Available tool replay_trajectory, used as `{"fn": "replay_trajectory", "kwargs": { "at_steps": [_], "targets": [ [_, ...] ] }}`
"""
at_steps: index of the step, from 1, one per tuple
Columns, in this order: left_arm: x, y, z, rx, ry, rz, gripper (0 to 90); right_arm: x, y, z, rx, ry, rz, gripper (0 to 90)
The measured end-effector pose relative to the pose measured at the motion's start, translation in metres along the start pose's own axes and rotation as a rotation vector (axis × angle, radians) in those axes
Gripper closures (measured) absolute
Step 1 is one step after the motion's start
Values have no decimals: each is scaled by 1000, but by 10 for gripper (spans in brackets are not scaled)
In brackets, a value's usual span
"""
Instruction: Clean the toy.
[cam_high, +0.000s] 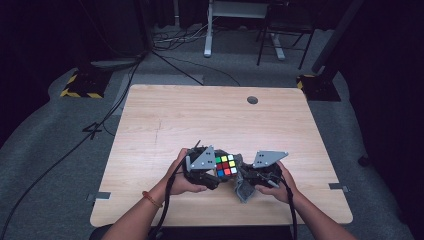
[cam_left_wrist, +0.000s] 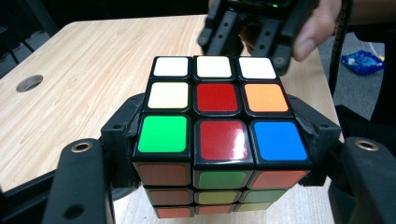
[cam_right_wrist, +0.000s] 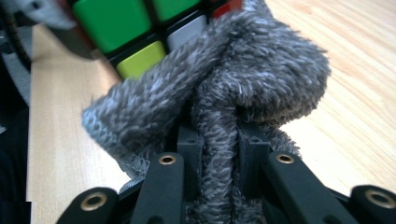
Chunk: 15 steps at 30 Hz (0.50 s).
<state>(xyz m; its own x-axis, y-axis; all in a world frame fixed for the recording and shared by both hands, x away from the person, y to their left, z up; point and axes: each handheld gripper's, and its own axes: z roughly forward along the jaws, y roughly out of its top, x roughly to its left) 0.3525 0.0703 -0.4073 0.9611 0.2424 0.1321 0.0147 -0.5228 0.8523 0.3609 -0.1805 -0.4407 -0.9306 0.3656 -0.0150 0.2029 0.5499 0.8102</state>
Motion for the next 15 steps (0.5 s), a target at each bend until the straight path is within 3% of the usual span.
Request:
{"fn": "replay_trajectory", "kwargs": {
  "at_steps": [6, 8, 11, 13, 15],
  "targets": [
    [3, 0, -2, -11, 22, -10, 331, 2, 0, -1, -10, 32, 0, 755],
    [3, -1, -3, -19, 12, -14, 331, 3, 0, -1, -10, 38, -2, 754],
    [2, -2, -1, -11, 6, -11, 331, 3, 2, -4, -22, 12, -12, 754],
    [2, -1, 0, -6, -6, -7, 331, 3, 4, -10, -61, 4, -8, 755],
    [-2, -2, 6, 31, 5, 13, 330, 5, 7, -14, -74, -22, -25, 756]
  ]
}}
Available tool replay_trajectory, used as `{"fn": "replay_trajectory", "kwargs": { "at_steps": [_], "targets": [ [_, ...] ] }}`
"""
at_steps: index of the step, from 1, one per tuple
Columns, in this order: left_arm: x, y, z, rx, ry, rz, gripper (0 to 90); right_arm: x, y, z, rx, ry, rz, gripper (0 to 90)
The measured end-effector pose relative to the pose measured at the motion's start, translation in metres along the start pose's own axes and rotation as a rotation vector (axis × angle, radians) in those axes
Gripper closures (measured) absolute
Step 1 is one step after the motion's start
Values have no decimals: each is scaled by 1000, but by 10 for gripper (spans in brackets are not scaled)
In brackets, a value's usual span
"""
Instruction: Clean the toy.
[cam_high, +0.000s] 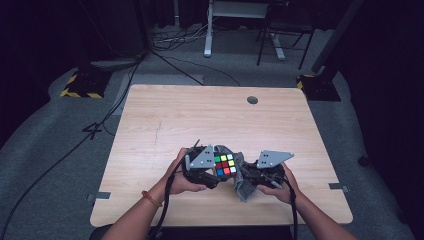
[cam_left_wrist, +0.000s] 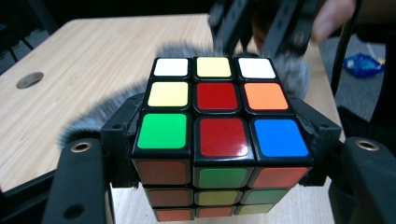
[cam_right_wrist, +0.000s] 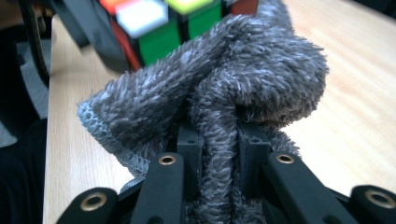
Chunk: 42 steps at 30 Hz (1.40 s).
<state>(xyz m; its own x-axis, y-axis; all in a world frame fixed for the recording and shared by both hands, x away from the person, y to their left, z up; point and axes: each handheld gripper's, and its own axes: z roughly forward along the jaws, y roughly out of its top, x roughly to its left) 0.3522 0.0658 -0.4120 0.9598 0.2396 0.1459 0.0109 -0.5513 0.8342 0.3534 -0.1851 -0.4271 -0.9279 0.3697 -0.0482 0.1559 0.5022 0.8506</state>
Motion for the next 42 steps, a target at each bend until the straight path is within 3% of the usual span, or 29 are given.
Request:
{"fn": "replay_trajectory", "kwargs": {
  "at_steps": [8, 12, 18, 22, 28, 32, 34, 38, 42],
  "targets": [
    [-1, 2, 8, 37, 22, 8, 328, 2, 6, -8, -24, -60, -25, 756],
    [0, 1, 10, 45, 16, 7, 328, 2, 6, -9, -31, -64, -24, 757],
    [-1, -5, 23, 99, 4, -10, 329, 2, 6, -10, -40, -59, -22, 757],
    [-4, -6, 30, 134, 2, 7, 329, 3, 7, -11, -54, -53, -22, 756],
    [-4, -6, 27, 113, -8, 2, 331, 1, 6, -11, -48, -56, -24, 754],
    [-6, -1, 19, 55, -11, 11, 331, -6, 1, -8, -9, -62, 1, 754],
    [-6, 3, 11, 23, -16, 13, 331, -10, -6, 0, 43, -57, 8, 753],
    [-4, 2, 8, 21, -11, 6, 331, -12, -8, 3, 67, -35, 21, 753],
    [2, -3, 7, 52, 12, -10, 331, -11, -6, -1, 61, -34, 12, 752]
  ]
}}
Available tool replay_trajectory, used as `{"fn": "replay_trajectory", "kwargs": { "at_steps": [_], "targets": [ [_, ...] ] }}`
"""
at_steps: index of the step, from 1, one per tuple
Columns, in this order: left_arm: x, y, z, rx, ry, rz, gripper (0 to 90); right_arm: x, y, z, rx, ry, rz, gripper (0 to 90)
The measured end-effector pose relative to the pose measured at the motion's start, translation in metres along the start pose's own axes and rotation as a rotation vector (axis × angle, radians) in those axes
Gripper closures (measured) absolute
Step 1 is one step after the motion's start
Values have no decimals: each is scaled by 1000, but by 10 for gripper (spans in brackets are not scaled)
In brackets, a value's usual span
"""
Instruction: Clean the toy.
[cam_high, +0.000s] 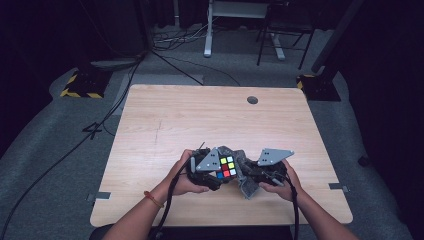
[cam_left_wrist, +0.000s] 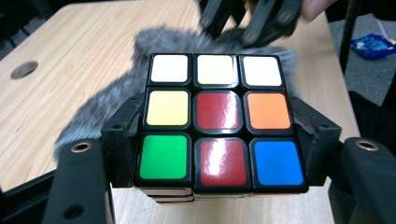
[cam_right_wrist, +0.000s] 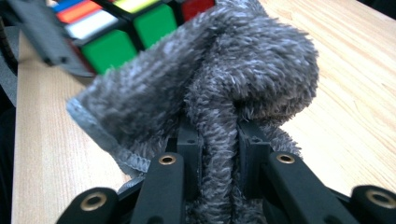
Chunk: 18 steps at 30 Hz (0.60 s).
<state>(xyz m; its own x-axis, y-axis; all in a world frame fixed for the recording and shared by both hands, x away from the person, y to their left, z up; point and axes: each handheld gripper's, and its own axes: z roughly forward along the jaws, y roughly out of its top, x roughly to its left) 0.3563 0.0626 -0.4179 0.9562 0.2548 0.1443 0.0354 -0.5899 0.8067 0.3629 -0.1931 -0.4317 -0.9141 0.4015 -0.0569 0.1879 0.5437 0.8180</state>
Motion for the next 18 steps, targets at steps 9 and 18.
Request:
{"fn": "replay_trajectory", "kwargs": {
  "at_steps": [9, 18],
  "targets": [
    [5, -7, -7, 47, 16, -11, 331, -16, -7, -15, 12, -54, 36, 750],
    [8, -16, -13, 97, 24, -26, 331, -28, -13, -24, 62, -98, 42, 745]
  ]
}}
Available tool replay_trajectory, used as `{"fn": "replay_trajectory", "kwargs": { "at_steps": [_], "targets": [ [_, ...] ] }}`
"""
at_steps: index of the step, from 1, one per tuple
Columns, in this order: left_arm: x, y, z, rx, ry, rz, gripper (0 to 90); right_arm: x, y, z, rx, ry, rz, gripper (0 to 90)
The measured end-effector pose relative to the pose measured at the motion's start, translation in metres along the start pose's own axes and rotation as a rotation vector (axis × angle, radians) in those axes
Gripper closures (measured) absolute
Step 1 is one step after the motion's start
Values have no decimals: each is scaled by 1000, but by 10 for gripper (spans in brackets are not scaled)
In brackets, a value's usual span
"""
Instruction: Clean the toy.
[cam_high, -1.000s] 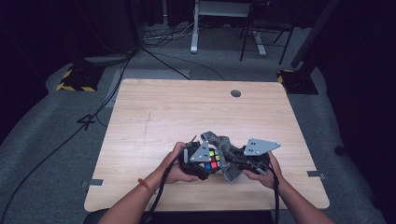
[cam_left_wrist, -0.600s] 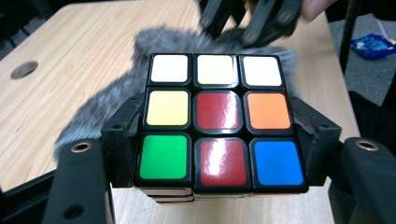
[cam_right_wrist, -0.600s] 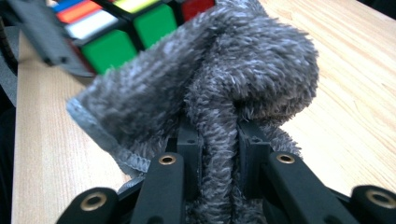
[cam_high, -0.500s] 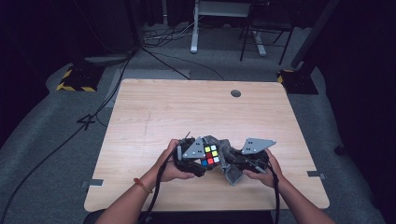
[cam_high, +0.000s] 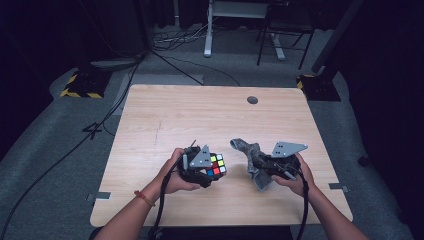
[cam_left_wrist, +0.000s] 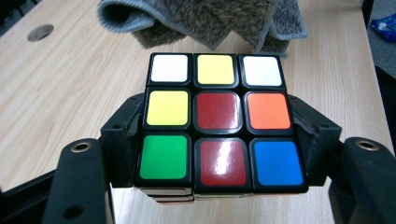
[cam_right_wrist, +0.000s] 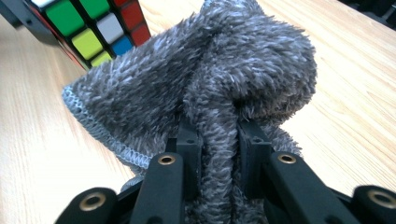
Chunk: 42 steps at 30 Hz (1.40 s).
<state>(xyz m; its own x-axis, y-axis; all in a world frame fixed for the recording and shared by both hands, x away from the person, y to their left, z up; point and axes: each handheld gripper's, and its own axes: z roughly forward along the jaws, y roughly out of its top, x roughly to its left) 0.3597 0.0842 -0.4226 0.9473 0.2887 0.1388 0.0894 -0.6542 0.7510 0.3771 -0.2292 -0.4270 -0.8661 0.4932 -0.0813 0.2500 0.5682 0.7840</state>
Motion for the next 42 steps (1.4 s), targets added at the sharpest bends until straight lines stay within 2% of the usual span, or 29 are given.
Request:
{"fn": "replay_trajectory", "kwargs": {
  "at_steps": [2, 7, 11, 15, 17, 24, 26, 29, 31, 36, 42],
  "targets": [
    [0, -5, 0, 16, 6, 1, 330, -1, -4, -1, 24, -5, -5, 744],
    [3, -16, -2, 24, -12, -37, 330, -3, -13, -4, 33, -7, 10, 742],
    [4, -23, -3, 35, -16, -42, 329, -5, -19, -6, 51, -6, 14, 738],
    [6, -33, -3, 44, -29, -72, 329, -5, -27, -5, 68, 15, 10, 733],
    [6, -37, -2, 61, -21, -72, 329, -5, -30, -5, 75, 18, 13, 732],
    [7, -49, -1, 83, -35, -95, 328, -2, -41, 2, 99, 47, 16, 725],
    [7, -53, 0, 84, -51, -107, 328, 0, -43, 5, 103, 46, 16, 723],
    [6, -55, 2, 94, -55, -110, 328, 0, -45, 8, 110, 43, 21, 716],
    [5, -57, 7, 111, -50, -97, 328, 0, -47, 11, 115, 41, 29, 714],
    [5, -62, 12, 101, -68, -121, 328, 0, -51, 18, 127, 36, 34, 705],
    [9, -67, 14, 67, -95, -150, 321, 0, -55, 24, 136, 28, 36, 689]
  ]
}}
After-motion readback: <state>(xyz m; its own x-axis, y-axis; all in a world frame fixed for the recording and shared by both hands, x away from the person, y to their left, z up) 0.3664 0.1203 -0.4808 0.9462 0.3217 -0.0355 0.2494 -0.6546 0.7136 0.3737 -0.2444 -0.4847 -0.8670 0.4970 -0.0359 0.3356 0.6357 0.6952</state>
